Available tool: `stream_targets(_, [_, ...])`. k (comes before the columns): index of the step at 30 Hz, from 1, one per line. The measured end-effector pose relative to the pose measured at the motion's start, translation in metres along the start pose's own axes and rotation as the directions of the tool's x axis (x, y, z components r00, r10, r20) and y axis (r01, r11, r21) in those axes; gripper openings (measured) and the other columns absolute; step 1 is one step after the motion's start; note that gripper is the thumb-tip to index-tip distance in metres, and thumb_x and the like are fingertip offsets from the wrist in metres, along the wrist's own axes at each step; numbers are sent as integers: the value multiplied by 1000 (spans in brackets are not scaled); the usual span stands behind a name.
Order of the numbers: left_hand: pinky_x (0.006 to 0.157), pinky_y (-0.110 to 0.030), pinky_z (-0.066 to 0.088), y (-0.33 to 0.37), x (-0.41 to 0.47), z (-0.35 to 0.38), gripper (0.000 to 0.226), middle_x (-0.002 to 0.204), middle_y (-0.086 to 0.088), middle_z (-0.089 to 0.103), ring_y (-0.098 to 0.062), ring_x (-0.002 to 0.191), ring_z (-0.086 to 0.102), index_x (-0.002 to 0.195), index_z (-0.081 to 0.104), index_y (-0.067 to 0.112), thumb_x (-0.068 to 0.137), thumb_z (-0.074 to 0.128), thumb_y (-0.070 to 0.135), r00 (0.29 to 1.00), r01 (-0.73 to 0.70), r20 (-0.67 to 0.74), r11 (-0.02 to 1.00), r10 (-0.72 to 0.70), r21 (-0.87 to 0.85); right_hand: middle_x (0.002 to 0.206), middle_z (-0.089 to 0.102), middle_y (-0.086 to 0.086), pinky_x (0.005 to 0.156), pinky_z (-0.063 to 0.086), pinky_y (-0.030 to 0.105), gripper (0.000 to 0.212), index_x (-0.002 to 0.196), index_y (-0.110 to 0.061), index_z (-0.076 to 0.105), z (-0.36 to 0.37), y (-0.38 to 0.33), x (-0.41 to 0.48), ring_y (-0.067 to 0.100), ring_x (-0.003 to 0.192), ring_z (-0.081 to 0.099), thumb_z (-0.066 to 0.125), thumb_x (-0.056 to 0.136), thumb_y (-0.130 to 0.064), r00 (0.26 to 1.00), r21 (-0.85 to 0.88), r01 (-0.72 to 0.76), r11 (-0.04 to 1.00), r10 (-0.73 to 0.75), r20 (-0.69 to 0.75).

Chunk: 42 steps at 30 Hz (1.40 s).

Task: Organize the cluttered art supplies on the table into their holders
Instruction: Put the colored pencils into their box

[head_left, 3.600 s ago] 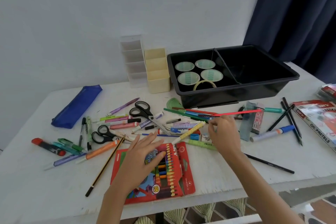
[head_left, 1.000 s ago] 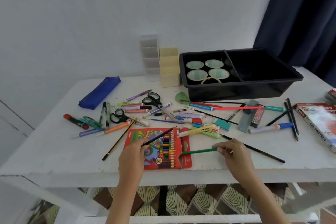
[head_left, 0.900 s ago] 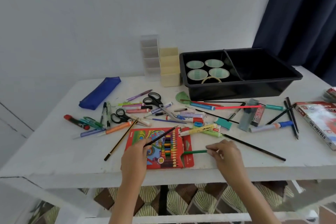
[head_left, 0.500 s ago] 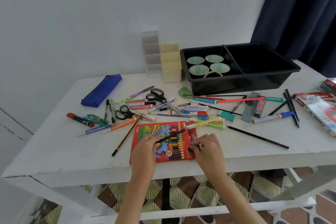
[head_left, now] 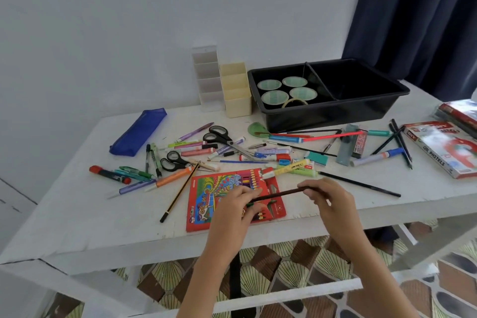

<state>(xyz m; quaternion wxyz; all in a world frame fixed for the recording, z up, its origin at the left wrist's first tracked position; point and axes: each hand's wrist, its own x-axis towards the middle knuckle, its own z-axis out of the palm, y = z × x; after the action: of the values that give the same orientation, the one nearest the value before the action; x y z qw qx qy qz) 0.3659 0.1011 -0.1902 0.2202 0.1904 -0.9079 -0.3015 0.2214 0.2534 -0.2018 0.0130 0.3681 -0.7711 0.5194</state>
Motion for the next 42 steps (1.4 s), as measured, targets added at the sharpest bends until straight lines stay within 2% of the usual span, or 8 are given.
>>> stream_targets(5, [108, -25, 29, -22, -6, -8, 60, 143, 11, 40, -4, 131, 34, 139, 43, 24, 85, 57, 45, 990, 118, 68, 991, -123, 70, 85, 64, 4, 68, 39, 2, 21, 93, -13, 70, -38, 32, -6, 4, 77, 56, 58, 86, 3, 990, -139, -113, 984, 101, -94])
stream_targets(12, [115, -31, 22, -48, -14, -11, 76, 152, 9, 26, -8, 140, 22, 142, 37, 21, 77, 63, 51, 974, 175, 111, 968, -197, 177, 85, 61, 8, 65, 39, 10, 20, 94, -11, 71, -44, 48, -18, 7, 76, 54, 58, 86, 3, 973, -152, -214, 965, 197, -124])
stream_targets(17, [115, -30, 18, -50, -18, -7, 73, 152, 9, 26, -7, 140, 19, 141, 38, 22, 78, 62, 50, 977, 181, 89, 974, -194, 135, 85, 56, 2, 66, 40, 13, 23, 92, -18, 72, -11, 31, -14, 16, 79, 52, 65, 82, 2, 992, -161, -130, 978, 126, -31])
stream_targets(22, [115, -29, 15, -52, -20, -5, 72, 152, 9, 23, -5, 141, 14, 142, 36, 23, 78, 59, 48, 976, 184, 101, 980, -192, 78, 81, 50, -4, 73, 34, 25, 24, 96, -15, 75, 29, 12, -10, 18, 84, 39, 76, 73, -10, 1000, -339, 24, 940, -22, 11])
stream_targets(28, [116, -30, 5, -54, -23, -4, 67, 148, 16, 9, -5, 141, -1, 142, 27, 28, 83, 54, 46, 967, 191, 159, 980, -198, 62, 85, 58, -3, 72, 45, 28, 21, 98, -11, 72, 69, 0, -10, 14, 88, 44, 75, 77, -15, 998, -317, -12, 948, 31, 54])
stream_targets(33, [117, -31, 6, -55, -23, -5, 68, 147, 17, 11, -7, 142, 2, 141, 29, 28, 80, 52, 49, 966, 213, 143, 976, -217, 41, 96, 52, -1, 72, 41, 18, 20, 95, -9, 68, 77, 2, -11, 9, 95, 44, 75, 77, -17, 989, -238, -146, 960, 143, -33])
stream_targets(38, [116, -30, 11, -50, -22, -6, 72, 147, 17, 17, -6, 142, 8, 141, 36, 23, 77, 51, 55, 964, 226, 132, 973, -230, 48, 88, 63, 5, 73, 45, 19, 16, 95, -3, 73, 78, 0, -13, 15, 89, 51, 70, 80, -4, 996, -248, -9, 969, 30, 81])
stream_targets(42, [114, -33, 27, -42, -13, -3, 53, 146, 2, 39, -11, 137, 30, 132, 51, 15, 89, 52, 45, 969, 243, 29, 966, -246, 93, 90, 65, 2, 73, 44, 15, 21, 101, -6, 71, 68, -3, -16, 16, 89, 56, 61, 84, 3, 996, -172, -44, 984, 57, 66])
